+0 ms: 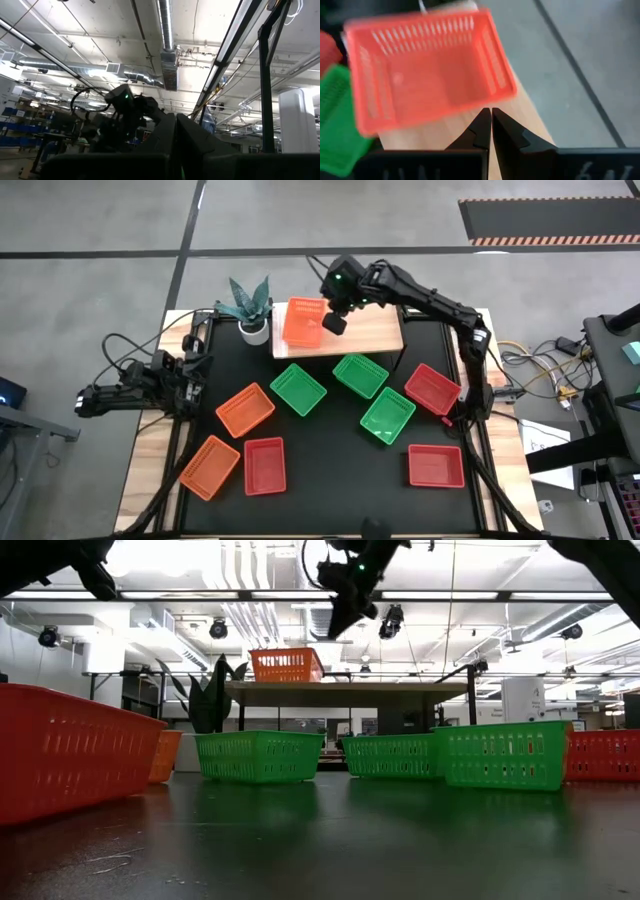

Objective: Stack baskets on shelf by color
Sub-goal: Put the bottom right orange bin on the shelf

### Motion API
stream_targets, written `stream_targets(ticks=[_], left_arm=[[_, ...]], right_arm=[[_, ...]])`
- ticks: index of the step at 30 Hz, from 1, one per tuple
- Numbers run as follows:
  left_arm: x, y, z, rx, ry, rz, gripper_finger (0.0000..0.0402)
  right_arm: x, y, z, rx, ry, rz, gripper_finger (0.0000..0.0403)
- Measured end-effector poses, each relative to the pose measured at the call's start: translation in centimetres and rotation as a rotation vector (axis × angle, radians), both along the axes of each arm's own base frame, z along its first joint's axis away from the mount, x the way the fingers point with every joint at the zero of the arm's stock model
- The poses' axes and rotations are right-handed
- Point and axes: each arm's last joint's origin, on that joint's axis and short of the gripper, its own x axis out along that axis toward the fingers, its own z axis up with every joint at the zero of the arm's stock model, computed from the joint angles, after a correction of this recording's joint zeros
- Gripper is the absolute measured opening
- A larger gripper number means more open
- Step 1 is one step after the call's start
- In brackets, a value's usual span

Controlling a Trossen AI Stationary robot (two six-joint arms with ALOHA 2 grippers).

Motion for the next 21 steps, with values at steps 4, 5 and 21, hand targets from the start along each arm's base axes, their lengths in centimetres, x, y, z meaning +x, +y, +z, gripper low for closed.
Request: stream_targets(ticks=[4, 5, 21], left_arm=[[-0.1, 0.0, 0.1, 0.004, -0.010, 0.003, 0.0000], [-0.1, 0.0, 0.1, 0.004, -0.009, 0.003, 0.0000], [-0.1, 0.0, 0.2, 0.007, -0.023, 0.005, 0.0000]], right_arm=[[0.1, -0.6, -1.9, 0.025, 0.050, -0.017, 0.0008], [0.2, -0.6, -2.2, 0.026, 0.046, -0.016, 0.0008], [2.3, -1.7, -4.5, -0.079, -0.103, 0.020, 0.0008]])
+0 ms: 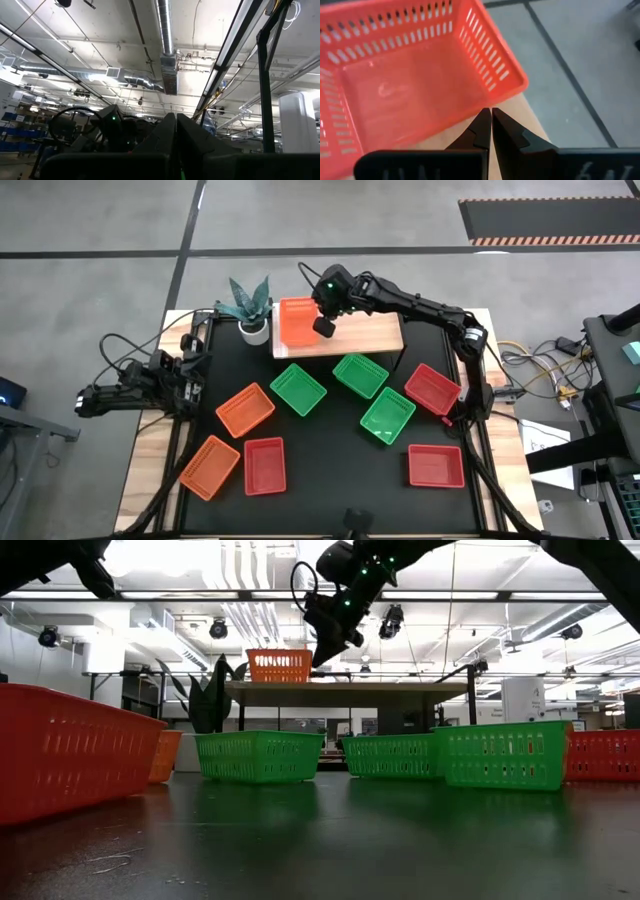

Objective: Stack baskets on shelf by color
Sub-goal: Put the bottom right orange bin on the shelf, then put the top left green bin on the shelf

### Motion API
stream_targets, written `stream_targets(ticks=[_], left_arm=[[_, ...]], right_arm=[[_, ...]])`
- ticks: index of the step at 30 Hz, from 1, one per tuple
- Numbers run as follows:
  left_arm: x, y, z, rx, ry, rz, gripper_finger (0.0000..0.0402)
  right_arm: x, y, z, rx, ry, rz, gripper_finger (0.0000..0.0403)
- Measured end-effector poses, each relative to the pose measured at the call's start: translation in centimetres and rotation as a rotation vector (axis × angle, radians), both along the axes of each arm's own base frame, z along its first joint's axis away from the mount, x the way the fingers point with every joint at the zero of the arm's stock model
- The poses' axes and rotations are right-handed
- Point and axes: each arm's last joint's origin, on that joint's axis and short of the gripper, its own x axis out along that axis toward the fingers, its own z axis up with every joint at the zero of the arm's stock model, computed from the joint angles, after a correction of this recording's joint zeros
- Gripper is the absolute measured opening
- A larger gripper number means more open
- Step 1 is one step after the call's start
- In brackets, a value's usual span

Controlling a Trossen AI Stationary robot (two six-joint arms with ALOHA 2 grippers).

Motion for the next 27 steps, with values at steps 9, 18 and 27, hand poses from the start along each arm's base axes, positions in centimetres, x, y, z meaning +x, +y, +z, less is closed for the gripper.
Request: stream_targets(ticks=[9, 18, 27], left_arm=[[0.0, 0.0, 0.0, 0.000, -0.002, 0.000, 0.0000], [0.0, 0.0, 0.0, 0.000, -0.003, 0.000, 0.0000], [0.0, 0.0, 0.0, -0.003, -0.003, -0.002, 0.0000]], right_arm=[[-1.3, 0.6, 0.2, 0.068, 0.079, -0.030, 0.0008], [0.0, 1.7, -1.4, 0.078, 0.077, 0.027, 0.0008], [-0.6, 2.3, 0.0, 0.084, 0.086, 0.033, 0.0008]])
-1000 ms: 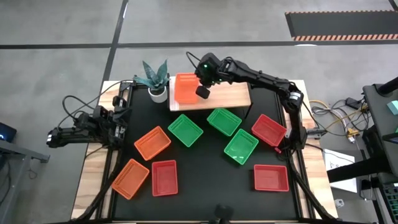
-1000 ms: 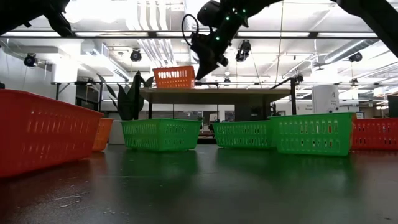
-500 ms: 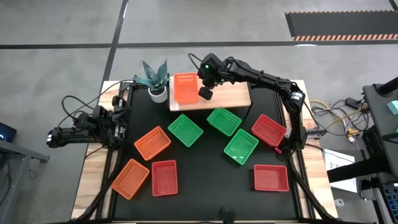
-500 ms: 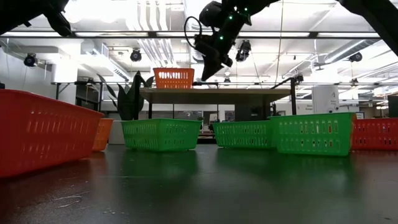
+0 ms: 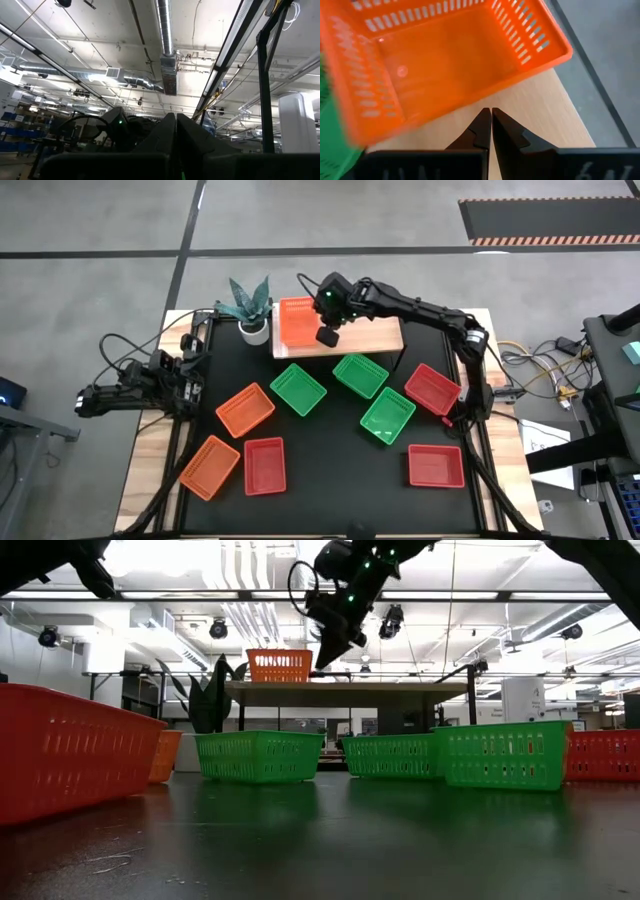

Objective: Stack baskets on shelf by color
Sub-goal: Put the top left green bin on the shelf

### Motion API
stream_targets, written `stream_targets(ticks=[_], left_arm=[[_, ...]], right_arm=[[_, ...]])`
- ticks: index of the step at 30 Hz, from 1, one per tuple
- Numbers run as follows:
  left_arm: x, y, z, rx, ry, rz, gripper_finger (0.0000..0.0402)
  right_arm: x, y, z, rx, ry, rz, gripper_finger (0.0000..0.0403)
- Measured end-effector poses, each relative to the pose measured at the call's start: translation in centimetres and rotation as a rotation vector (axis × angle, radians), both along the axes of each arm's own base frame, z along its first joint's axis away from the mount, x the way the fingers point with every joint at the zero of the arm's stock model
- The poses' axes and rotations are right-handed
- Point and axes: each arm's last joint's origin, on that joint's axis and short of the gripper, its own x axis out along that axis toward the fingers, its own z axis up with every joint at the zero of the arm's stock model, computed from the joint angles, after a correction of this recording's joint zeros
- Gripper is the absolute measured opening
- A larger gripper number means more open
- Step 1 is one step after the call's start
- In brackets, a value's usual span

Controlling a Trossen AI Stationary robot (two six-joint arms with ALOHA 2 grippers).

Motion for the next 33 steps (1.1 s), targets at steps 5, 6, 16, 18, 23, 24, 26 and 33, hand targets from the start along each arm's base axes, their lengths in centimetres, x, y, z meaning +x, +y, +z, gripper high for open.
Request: stream_targets(ticks=[5, 6, 16, 18, 23, 24, 26, 33], left_arm=[[0.0, 0.0, -0.1, -0.004, 0.002, -0.003, 0.0000], [0.1, 0.0, -0.1, -0.004, 0.004, -0.003, 0.0000], [0.7, -0.2, -0.3, -0.016, 0.042, -0.099, 0.0000], [0.9, -0.2, -0.4, -0.033, 0.049, -0.126, 0.0000], [1.5, -0.2, -0.6, -0.056, 0.080, -0.159, 0.0000], [1.6, -0.2, -0.7, -0.057, 0.085, -0.159, 0.0000], [1.8, -0.2, -0.7, -0.062, 0.089, -0.163, 0.0000], [3.1, -0.2, -0.6, -0.131, 0.074, -0.211, 0.0000]], right_arm=[[-1.2, 2.3, 2.6, 0.005, -0.009, 0.024, 0.0008], [-1.4, 3.1, 3.1, 0.004, -0.011, 0.039, 0.0008], [-2.0, 12.6, 4.7, -0.002, -0.018, 0.276, 0.0009], [-1.9, 14.4, 4.0, -0.017, -0.033, 0.324, 0.0008], [-1.8, 18.2, 0.9, -0.080, -0.089, 0.420, 0.0008], [-1.8, 18.8, 0.2, -0.082, -0.101, 0.434, 0.0009], [-1.9, 19.8, -1.3, -0.087, -0.135, 0.458, 0.0008], [-2.5, 22.0, -6.1, -0.095, -0.214, 0.513, 0.0008]])
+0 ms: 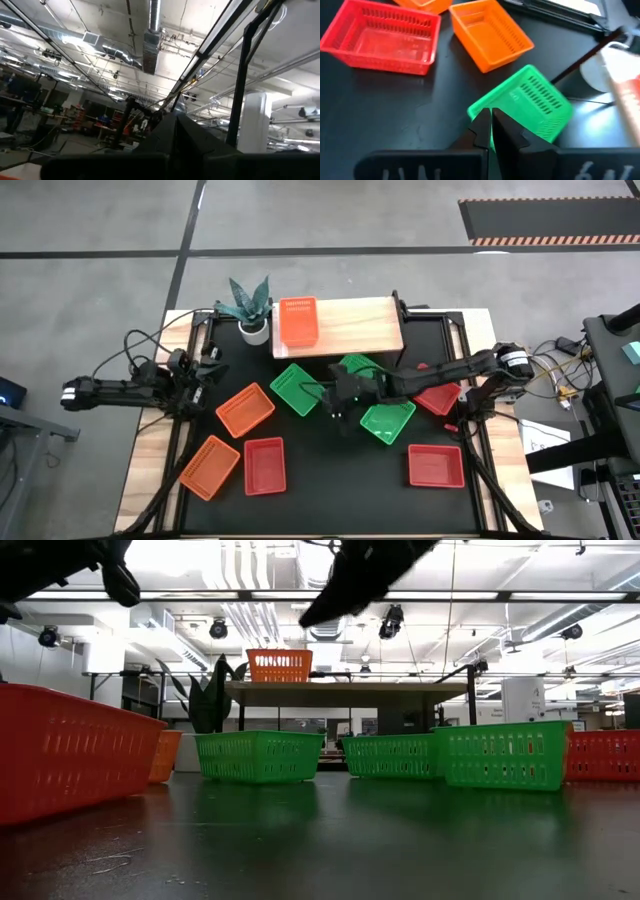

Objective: Stack baskets on shelf by color
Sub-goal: Put the top left green bin on the shelf

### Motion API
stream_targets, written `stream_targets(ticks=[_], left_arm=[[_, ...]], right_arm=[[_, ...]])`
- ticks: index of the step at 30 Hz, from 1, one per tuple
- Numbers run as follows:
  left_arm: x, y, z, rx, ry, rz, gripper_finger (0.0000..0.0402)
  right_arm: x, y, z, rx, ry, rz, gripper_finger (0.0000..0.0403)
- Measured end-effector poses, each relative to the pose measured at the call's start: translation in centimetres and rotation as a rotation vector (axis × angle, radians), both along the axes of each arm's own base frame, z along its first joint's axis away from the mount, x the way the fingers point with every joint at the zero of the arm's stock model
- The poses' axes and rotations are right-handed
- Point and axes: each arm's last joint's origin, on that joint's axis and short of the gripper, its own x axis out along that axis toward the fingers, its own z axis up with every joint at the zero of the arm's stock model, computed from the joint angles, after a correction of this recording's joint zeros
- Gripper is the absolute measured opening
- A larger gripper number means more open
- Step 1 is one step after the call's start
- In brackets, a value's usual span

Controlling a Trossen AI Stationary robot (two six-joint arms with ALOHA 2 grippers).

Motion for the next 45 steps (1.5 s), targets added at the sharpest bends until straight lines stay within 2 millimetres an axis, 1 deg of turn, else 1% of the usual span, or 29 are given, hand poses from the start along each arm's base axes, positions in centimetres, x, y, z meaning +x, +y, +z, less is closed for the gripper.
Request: stream_targets(ticks=[4, 7, 14, 19, 22, 26, 29, 32, 37, 41, 45], left_arm=[[0.8, -0.1, 0.3, -0.003, -0.026, -0.025, 0.0000], [1.5, -0.3, 0.3, 0.012, -0.026, -0.061, 0.0000], [3.3, -1.3, -1.0, -0.018, 0.078, -0.173, 0.0000], [4.6, -2.5, -1.9, -0.050, 0.172, -0.252, 0.0000], [5.4, -3.4, -1.4, -0.054, 0.182, -0.267, 0.0000], [6.4, -4.1, -1.1, -0.014, 0.213, -0.259, 0.0000], [6.9, -4.2, -0.5, -0.009, 0.199, -0.258, 0.0000], [7.0, -4.2, -0.5, 0.017, 0.206, -0.245, 0.0000], [6.6, -4.1, 0.0, 0.035, 0.178, -0.233, 0.0000], [6.3, -4.0, 0.3, 0.033, 0.155, -0.233, 0.0000], [5.9, -4.0, 0.5, 0.033, 0.137, -0.232, 0.0000]], right_arm=[[-0.7, 0.8, -2.4, -0.007, 0.021, 0.027, 0.0008], [-1.2, 1.2, -3.7, -0.003, 0.016, 0.038, 0.0008], [-2.5, 2.1, -6.2, -0.016, 0.034, 0.074, 0.0008], [-3.1, 2.1, -7.2, -0.021, 0.067, 0.080, 0.0009], [-3.2, 2.1, -7.5, -0.023, 0.075, 0.079, 0.0009], [-3.1, 2.1, -7.3, -0.047, 0.073, 0.105, 0.0016], [-2.6, 2.2, -6.5, -0.043, 0.044, 0.111, 0.0041], [-2.0, 2.3, -5.5, -0.056, 0.010, 0.120, 0.0079], [0.2, 2.4, -4.8, -0.101, -0.013, 0.143, 0.0143], [2.1, 2.1, -5.2, -0.150, 0.018, 0.163, 0.0178], [3.6, 0.9, -6.0, -0.170, 0.092, 0.148, 0.0191]])
